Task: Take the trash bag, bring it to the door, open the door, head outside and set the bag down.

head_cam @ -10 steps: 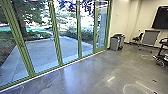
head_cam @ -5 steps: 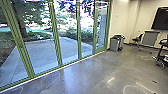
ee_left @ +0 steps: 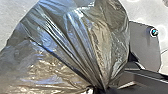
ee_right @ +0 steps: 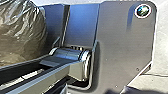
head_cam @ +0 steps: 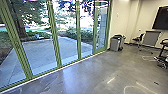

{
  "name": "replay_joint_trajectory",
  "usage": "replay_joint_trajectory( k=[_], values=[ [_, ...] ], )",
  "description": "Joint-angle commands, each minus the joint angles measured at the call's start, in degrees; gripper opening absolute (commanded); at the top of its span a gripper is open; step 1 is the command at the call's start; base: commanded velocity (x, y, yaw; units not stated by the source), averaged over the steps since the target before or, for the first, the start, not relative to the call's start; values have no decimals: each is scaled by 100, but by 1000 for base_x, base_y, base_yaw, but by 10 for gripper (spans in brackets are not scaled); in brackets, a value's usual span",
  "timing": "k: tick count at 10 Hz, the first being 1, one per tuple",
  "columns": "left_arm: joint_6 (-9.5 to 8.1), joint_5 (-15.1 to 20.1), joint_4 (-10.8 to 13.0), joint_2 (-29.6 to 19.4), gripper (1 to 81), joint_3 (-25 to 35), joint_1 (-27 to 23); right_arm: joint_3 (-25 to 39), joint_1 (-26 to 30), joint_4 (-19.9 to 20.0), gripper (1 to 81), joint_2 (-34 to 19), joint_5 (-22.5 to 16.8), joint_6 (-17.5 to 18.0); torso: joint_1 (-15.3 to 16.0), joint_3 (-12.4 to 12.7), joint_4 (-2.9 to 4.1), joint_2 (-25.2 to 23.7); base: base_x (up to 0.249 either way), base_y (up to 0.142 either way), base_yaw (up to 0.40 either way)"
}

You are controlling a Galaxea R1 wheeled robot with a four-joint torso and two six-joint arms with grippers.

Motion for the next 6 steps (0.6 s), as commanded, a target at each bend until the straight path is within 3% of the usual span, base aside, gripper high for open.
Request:
replay_joint_trajectory(
  k=[1,5,6],
  values=[
    [44,295,9,-28,10,8,-341,15,295,-4,811,-7,-377,-18,0,0,0,0,133,0,0],
    [44,295,9,-28,10,-1,-349,7,304,-4,811,2,-377,-26,2,0,0,2,133,0,0],
    [44,295,9,-37,10,-1,-349,15,295,-4,811,2,-386,-26,2,0,0,2,133,-68,0]
  ],
)
